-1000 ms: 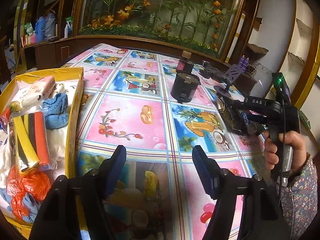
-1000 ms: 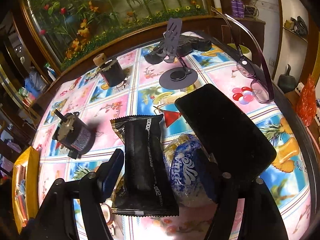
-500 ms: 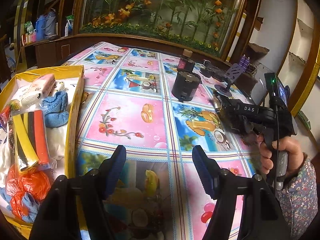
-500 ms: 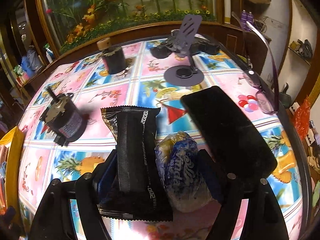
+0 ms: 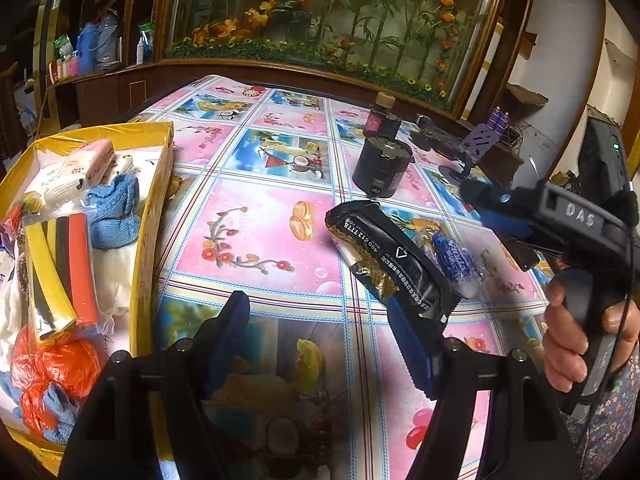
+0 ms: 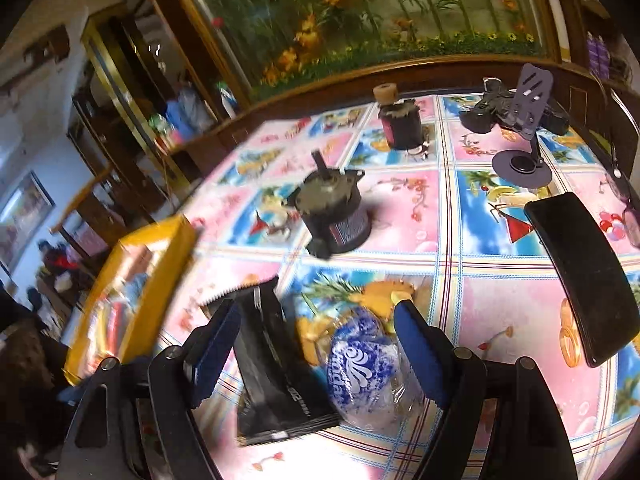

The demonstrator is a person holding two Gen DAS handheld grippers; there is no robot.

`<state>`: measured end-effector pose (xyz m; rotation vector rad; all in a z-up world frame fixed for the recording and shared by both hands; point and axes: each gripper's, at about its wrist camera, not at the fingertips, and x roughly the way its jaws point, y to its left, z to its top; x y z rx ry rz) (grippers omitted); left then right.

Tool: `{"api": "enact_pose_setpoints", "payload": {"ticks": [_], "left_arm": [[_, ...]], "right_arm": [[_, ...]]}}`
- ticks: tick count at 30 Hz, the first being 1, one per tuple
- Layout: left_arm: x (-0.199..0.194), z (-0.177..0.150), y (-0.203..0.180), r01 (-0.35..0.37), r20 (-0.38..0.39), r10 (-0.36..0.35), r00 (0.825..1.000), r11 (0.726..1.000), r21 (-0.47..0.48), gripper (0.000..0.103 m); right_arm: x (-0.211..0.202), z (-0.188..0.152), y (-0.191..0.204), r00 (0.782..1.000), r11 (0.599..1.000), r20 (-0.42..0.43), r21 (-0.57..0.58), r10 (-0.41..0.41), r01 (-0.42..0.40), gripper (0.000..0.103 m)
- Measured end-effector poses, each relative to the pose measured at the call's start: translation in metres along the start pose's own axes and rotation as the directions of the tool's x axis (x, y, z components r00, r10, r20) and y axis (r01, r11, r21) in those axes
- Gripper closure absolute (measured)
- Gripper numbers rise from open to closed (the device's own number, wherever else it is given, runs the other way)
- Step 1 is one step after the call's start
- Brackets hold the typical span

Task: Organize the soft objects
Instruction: 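Grasp the black snack bag with the left tool while the right tool grasps the blue-white wrapped bag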

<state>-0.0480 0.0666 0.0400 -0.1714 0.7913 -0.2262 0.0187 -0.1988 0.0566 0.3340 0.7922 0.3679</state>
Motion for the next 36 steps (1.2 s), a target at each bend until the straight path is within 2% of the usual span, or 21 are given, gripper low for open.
{"api": "enact_pose_setpoints", "payload": {"ticks": [1,4,7,8,10,11,12,17,19,21,23,28,31,34,36], "left_arm": [[0.001,0.001,0.001,0.010,-0.005,-0.010,1.000,1.000,-0.015,0.032],[0.013,0.007,0.002,0.098,-0.060,-0.105,0.993,0.989,-0.108,0.032],[0.030,0.016,-0.010,0.137,-0.116,-0.159,0.980,0.975,-0.174,0.031],[0.034,0.021,-0.017,0.134,-0.121,-0.156,0.980,0.975,-0.176,0.031],[0.039,0.029,-0.033,0.118,-0.121,-0.138,0.983,0.980,-0.157,0.029],[0.043,0.032,-0.041,0.100,-0.123,-0.117,0.986,0.985,-0.140,0.021],[0.049,0.034,-0.049,0.054,-0.139,-0.070,0.988,0.991,-0.121,0.018],[0.082,0.036,-0.061,-0.015,-0.204,-0.005,0.979,0.995,-0.097,0.018],[0.090,0.034,-0.062,-0.032,-0.205,0.017,0.979,0.997,-0.068,0.022],[0.090,0.034,-0.059,-0.061,-0.175,0.055,0.983,0.998,-0.027,0.051],[0.088,0.035,-0.051,-0.056,-0.170,0.052,0.984,0.998,-0.020,0.059],[0.077,0.033,-0.024,-0.063,-0.159,0.061,0.985,0.998,-0.008,0.059],[0.074,0.033,-0.014,-0.082,-0.147,0.081,0.986,0.997,-0.002,0.057],[0.074,0.033,-0.013,-0.078,-0.143,0.077,0.987,0.997,-0.002,0.057],[0.075,0.032,-0.017,-0.095,-0.132,0.098,0.986,0.995,0.024,0.055]], "right_arm": [[-0.002,0.001,-0.004,1.000,1.000,0.005,0.020,-0.008,0.008,0.020],[-0.001,0.004,-0.011,0.999,0.997,-0.014,0.064,-0.043,0.044,0.021],[-0.003,0.009,-0.018,0.999,0.993,-0.019,0.110,-0.033,0.035,0.021],[-0.006,0.010,-0.020,0.999,0.992,-0.011,0.117,-0.035,0.037,0.021],[-0.013,0.011,-0.023,0.999,0.991,0.005,0.125,-0.041,0.040,0.021],[-0.016,0.012,-0.024,0.999,0.990,0.013,0.132,-0.045,0.043,0.021],[-0.019,0.013,-0.027,0.999,0.989,0.023,0.145,-0.046,0.042,0.021],[-0.026,0.014,-0.034,0.999,0.985,0.036,0.172,-0.040,0.033,0.021],[-0.026,0.013,-0.033,0.999,0.985,0.030,0.167,-0.043,0.038,0.021],[-0.027,0.012,-0.031,0.999,0.987,0.029,0.159,-0.043,0.038,0.021],[-0.027,0.011,-0.028,0.999,0.988,0.023,0.150,-0.046,0.043,0.021],[-0.007,0.004,-0.020,0.992,0.990,-0.074,0.090,-0.104,0.110,0.021],[0.007,-0.004,-0.013,0.977,0.985,-0.135,0.034,-0.164,0.169,0.021],[0.015,-0.010,-0.007,0.969,0.982,-0.163,-0.009,-0.186,0.187,0.021],[0.021,-0.015,-0.002,0.955,0.973,-0.185,-0.058,-0.231,0.224,0.021]]}}
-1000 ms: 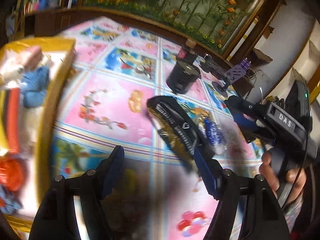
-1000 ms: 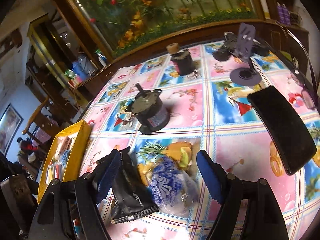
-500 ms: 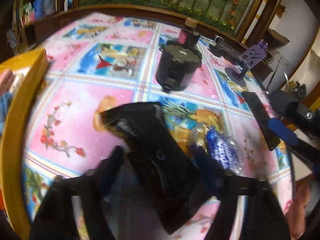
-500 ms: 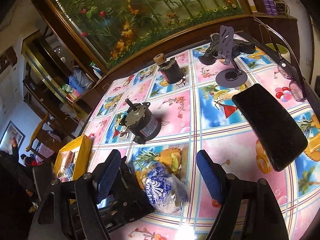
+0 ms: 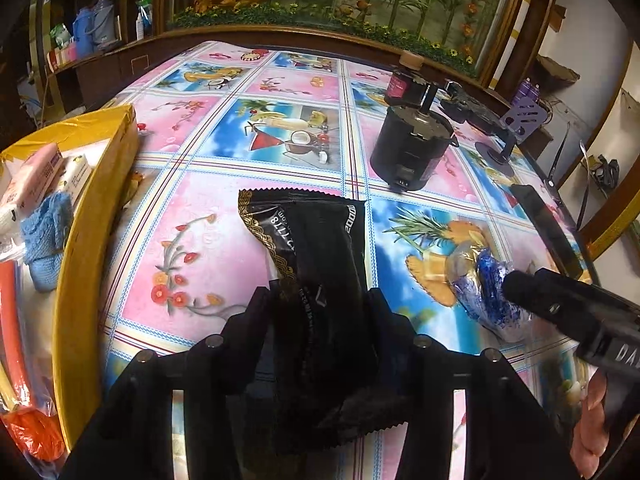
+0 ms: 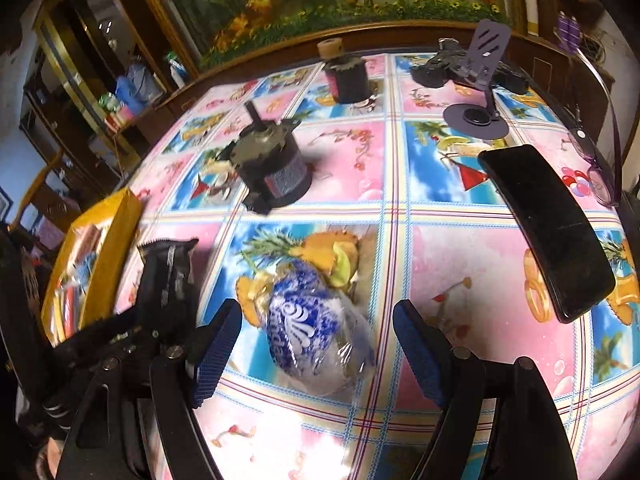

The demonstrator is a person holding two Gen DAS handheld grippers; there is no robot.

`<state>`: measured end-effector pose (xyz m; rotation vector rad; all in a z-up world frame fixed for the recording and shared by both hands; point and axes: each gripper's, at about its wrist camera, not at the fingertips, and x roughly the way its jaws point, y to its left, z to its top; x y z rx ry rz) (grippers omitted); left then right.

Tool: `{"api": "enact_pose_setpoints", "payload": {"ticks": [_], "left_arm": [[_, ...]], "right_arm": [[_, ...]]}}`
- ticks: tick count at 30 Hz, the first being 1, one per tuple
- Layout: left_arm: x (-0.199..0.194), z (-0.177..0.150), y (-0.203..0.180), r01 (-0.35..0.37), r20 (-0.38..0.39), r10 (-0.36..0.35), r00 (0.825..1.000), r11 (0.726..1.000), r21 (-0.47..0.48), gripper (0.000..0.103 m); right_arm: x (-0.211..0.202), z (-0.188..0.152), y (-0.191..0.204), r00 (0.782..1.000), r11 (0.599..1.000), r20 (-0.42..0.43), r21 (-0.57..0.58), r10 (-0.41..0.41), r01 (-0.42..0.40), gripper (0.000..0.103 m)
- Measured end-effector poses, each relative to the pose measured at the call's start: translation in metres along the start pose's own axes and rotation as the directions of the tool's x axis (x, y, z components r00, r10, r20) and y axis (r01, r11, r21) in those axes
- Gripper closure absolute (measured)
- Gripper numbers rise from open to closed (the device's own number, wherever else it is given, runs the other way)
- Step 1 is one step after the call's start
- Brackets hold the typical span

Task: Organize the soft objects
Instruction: 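Grasp the black snack bag with the left tool while the right tool grasps the blue-white wrapped bag, then lift the black snack bag with the left tool while the right tool lifts the blue-white bag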

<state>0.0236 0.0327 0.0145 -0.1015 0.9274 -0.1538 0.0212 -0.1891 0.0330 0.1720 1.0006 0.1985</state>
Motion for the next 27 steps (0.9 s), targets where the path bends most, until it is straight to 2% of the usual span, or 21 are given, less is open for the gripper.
{"api": "enact_pose_setpoints", "payload": {"ticks": [2,4,6,7,9,10,14,17,27], "left_arm": [[0.001,-0.001,-0.003,-0.012,0.010,0.012,1.000,1.000,0.011,0.055],[0.000,-0.001,-0.001,-0.006,0.019,0.006,1.000,1.000,0.003,0.056],[-0.001,-0.001,0.001,0.001,0.025,-0.001,1.000,1.000,-0.007,0.060],[-0.001,-0.001,0.002,0.007,0.029,-0.006,1.000,1.000,-0.013,0.060],[-0.005,-0.001,0.004,0.028,0.055,-0.027,0.998,0.999,-0.024,0.070],[-0.009,0.000,0.003,0.035,0.076,-0.033,0.997,0.999,-0.025,0.072],[-0.014,0.001,0.003,0.053,0.102,-0.050,0.994,0.998,-0.026,0.073],[-0.016,0.001,0.004,0.053,0.112,-0.049,0.993,0.998,-0.029,0.073],[-0.036,0.003,-0.005,-0.001,0.199,-0.001,0.980,1.000,0.011,0.073]], "right_arm": [[0.006,-0.003,0.003,0.999,0.999,-0.024,-0.021,-0.028,0.028,0.023],[0.013,-0.006,0.003,0.997,0.999,-0.057,-0.027,-0.042,0.040,0.046],[0.013,-0.007,0.004,0.997,0.997,-0.047,-0.042,-0.068,0.066,0.051],[0.013,-0.008,0.003,0.997,0.997,-0.044,-0.040,-0.065,0.063,0.052],[0.010,-0.007,0.002,0.999,0.999,-0.031,-0.025,-0.038,0.037,0.052],[0.008,-0.006,0.001,1.000,1.000,-0.021,-0.017,-0.024,0.024,0.052],[-0.004,-0.004,0.002,0.999,1.000,0.046,-0.005,0.008,-0.008,0.052],[-0.006,-0.004,0.004,0.998,1.000,0.058,-0.008,0.019,-0.019,0.052],[-0.013,-0.001,0.009,0.994,1.000,0.108,-0.016,0.007,-0.006,0.052]]}}
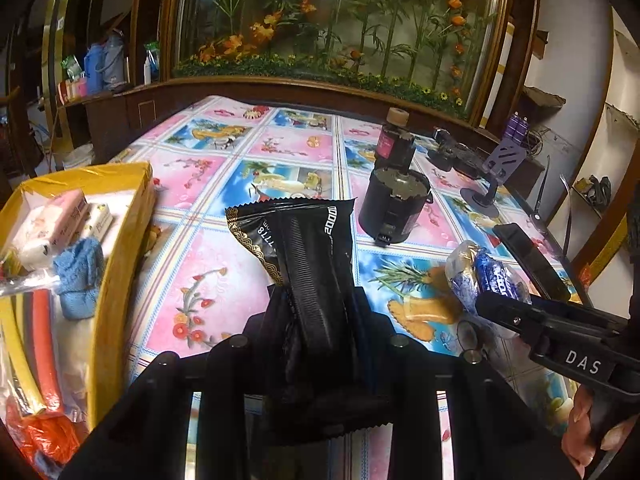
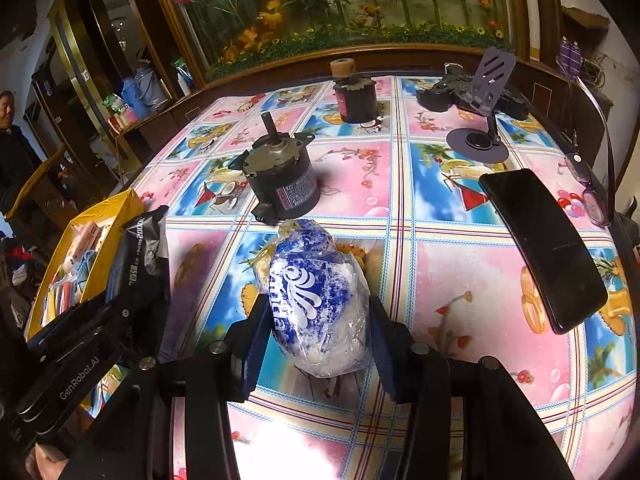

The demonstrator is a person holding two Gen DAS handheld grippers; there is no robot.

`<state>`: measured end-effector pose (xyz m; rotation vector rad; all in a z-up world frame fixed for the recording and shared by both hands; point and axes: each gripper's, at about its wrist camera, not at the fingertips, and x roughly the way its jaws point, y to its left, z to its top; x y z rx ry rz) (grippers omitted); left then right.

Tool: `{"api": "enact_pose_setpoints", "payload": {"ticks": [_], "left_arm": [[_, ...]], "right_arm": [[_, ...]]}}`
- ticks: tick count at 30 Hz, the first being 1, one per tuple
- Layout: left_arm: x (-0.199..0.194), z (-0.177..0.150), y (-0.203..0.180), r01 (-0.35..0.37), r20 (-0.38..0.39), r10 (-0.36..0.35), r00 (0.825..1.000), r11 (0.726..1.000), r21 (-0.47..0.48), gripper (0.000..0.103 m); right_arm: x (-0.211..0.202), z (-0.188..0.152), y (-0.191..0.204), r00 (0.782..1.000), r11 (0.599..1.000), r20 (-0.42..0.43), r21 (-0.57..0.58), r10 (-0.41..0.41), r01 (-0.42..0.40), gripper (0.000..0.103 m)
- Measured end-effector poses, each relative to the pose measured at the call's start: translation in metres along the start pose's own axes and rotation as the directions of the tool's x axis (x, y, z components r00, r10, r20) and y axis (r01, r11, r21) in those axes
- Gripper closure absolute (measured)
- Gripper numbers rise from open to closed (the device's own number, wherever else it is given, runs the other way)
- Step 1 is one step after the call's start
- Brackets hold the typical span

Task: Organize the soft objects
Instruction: 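Lift the black snack bag with the left tool while the right tool lifts the blue-white bag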

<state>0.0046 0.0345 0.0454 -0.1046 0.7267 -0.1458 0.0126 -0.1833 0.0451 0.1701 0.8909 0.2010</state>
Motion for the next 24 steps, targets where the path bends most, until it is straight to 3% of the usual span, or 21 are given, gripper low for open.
{"api": "enact_pose_setpoints", "payload": {"ticks": [6,14,24], "left_arm": [[-0.012,0.003,-0.004,-0.024,0.042,0.022,0.999,0.999,0.025,0.073],[-0.034,0.008,-0.004,-0.006,0.075,0.004,0.997,1.000,0.031,0.073],[-0.073,0.013,0.034,0.015,0.104,-0.011,0.994,0.999,-0.034,0.073]], "right_arm": [[-0.003,0.003,0.003,0.999,1.000,0.032,0.009,-0.011,0.011,0.052],[-0.006,0.005,0.017,0.998,0.999,0.052,0.039,0.034,-0.036,0.052],[0.002,0.003,0.056,0.995,0.996,0.034,0.022,0.089,-0.090,0.052]]}}
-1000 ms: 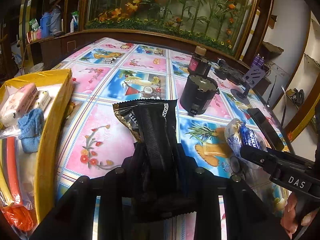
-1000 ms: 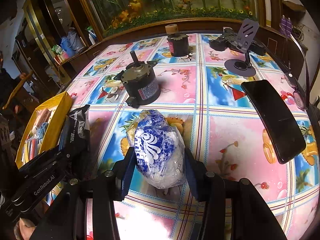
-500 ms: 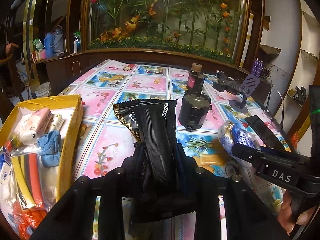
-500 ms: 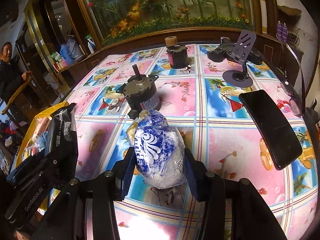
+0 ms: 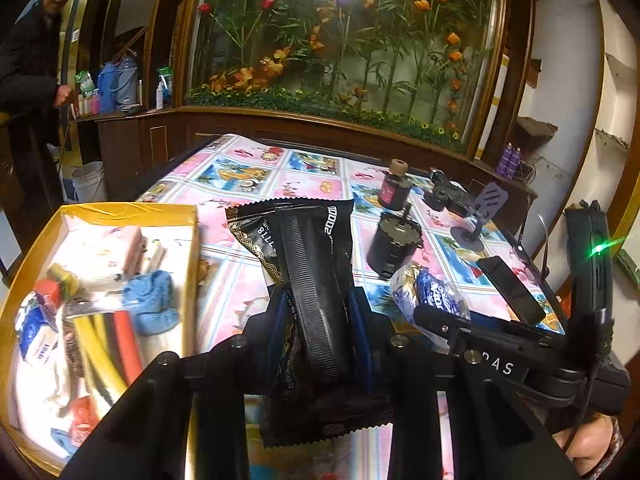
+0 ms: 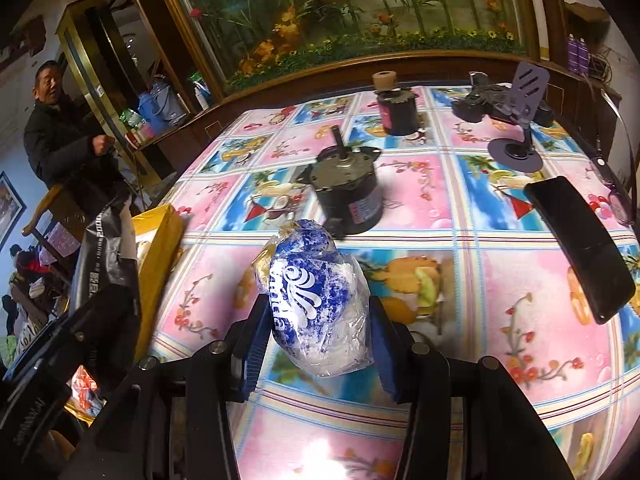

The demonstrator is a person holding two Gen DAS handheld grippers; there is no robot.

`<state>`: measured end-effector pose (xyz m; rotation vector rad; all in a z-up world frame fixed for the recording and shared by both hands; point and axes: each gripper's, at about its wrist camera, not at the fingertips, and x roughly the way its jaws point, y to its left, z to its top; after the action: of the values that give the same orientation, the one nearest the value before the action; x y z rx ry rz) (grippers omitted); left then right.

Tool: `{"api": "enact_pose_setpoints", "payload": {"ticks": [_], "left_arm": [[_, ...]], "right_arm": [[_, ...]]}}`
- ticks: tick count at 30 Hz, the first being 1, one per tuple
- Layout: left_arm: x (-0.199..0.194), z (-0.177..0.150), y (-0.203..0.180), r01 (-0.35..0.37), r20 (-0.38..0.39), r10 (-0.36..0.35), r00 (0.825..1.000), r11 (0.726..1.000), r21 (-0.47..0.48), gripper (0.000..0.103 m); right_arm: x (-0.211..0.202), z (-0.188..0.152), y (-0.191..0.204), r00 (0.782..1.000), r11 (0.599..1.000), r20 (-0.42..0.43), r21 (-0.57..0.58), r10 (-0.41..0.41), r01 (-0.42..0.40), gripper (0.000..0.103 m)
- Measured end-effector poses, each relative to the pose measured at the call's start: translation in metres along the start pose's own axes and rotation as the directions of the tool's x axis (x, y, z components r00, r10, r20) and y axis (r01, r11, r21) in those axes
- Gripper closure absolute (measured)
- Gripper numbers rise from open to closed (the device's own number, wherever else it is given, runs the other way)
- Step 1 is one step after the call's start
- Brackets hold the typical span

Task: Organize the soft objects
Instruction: 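Lift the black snack bag with the left tool while the right tool lifts the blue-white bag, then carry both bags over the box and open both tools to drop them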

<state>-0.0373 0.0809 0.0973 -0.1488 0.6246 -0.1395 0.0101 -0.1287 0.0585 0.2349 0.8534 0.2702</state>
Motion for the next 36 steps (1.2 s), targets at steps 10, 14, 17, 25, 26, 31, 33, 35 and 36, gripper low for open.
{"api": "enact_pose_setpoints", "payload": {"ticks": [10,14,17,25,26,31,33,35,36], "left_arm": [[-0.038,0.003,0.079,-0.069,0.041,0.075,0.996,0.990,-0.123,0.073],[-0.049,-0.005,0.114,-0.116,0.039,0.124,0.992,0.978,-0.172,0.073],[-0.053,-0.014,0.136,-0.144,0.023,0.152,0.988,0.969,-0.202,0.073],[-0.054,-0.040,0.181,-0.172,-0.023,0.172,0.985,0.947,-0.272,0.073],[-0.054,-0.042,0.183,-0.171,-0.027,0.170,0.985,0.946,-0.274,0.073],[-0.049,-0.050,0.191,-0.158,-0.042,0.152,0.987,0.949,-0.274,0.072],[-0.047,-0.050,0.192,-0.157,-0.043,0.151,0.988,0.950,-0.269,0.073],[-0.045,-0.052,0.193,-0.156,-0.045,0.149,0.988,0.951,-0.266,0.073],[-0.045,-0.052,0.194,-0.152,-0.046,0.145,0.988,0.952,-0.267,0.073]], "right_arm": [[0.013,-0.010,0.083,0.995,0.990,-0.027,-0.104,0.094,-0.097,0.052],[0.021,-0.011,0.118,0.992,0.981,-0.048,-0.152,0.115,-0.121,0.052],[0.027,-0.010,0.144,0.990,0.972,-0.060,-0.189,0.129,-0.138,0.052],[0.046,0.006,0.216,0.983,0.943,-0.091,-0.283,0.156,-0.176,0.052],[0.050,0.009,0.226,0.983,0.938,-0.094,-0.297,0.158,-0.179,0.052],[0.076,0.021,0.268,0.979,0.921,-0.130,-0.339,0.157,-0.192,0.052],[0.088,0.024,0.283,0.979,0.917,-0.138,-0.352,0.149,-0.189,0.052],[0.097,0.026,0.292,0.978,0.915,-0.146,-0.356,0.149,-0.192,0.052],[0.102,0.027,0.298,0.977,0.914,-0.155,-0.357,0.147,-0.194,0.052]]}}
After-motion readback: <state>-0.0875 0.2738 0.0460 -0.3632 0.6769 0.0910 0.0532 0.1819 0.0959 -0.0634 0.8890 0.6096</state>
